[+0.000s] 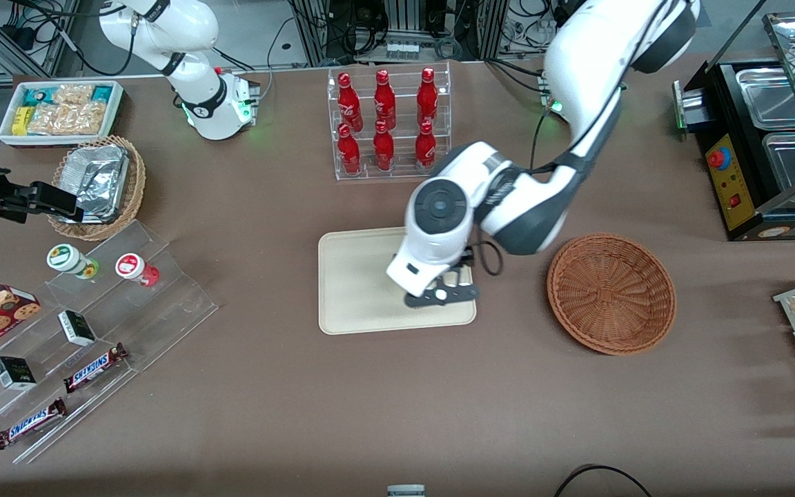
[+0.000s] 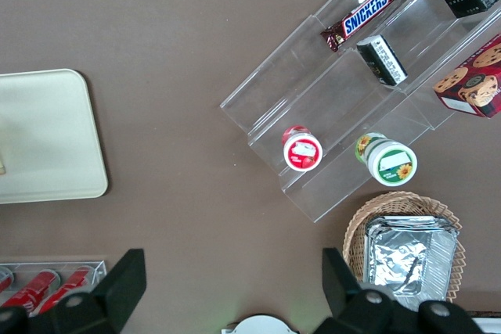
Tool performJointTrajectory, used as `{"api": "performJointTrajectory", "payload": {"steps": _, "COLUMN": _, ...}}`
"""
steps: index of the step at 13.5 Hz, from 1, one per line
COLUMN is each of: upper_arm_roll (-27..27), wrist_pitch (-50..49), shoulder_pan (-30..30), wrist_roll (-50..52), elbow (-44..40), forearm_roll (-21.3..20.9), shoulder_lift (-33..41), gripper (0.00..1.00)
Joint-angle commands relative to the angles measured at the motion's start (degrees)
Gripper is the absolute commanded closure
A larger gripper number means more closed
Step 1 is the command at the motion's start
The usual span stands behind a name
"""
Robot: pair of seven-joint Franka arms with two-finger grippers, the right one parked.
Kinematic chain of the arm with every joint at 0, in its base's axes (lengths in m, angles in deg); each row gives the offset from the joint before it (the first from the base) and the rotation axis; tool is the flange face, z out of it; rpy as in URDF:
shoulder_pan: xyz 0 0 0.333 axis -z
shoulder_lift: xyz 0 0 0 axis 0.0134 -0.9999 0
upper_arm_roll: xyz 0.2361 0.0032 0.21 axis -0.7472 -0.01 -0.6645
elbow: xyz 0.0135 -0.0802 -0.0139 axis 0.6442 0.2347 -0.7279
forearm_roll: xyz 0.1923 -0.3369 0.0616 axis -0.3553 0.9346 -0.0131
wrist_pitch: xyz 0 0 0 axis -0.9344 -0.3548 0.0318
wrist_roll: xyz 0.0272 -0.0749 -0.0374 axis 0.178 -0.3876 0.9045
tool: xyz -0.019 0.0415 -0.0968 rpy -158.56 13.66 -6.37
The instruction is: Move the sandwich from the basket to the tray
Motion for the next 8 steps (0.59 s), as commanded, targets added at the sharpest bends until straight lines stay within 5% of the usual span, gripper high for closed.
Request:
{"api": "performJointTrajectory", "payload": {"steps": 1, "upper_arm_roll": 0.4, "wrist_pitch": -4.7, "shoulder_pan": -4.3, "wrist_roll": -6.3, "elbow": 1.3, "forearm_roll": 0.1, "shoulder_lift": 3.5, "gripper": 0.0}}
{"api": "performJointTrajectory", "payload": {"steps": 8, "upper_arm_roll": 0.3, "wrist_pitch": -8.8, "shoulder_pan": -20.8, "wrist_roll": -27.5, "elbow": 12.0, "forearm_roll": 4.6, "shoulder_lift": 14.1, "gripper": 0.0}}
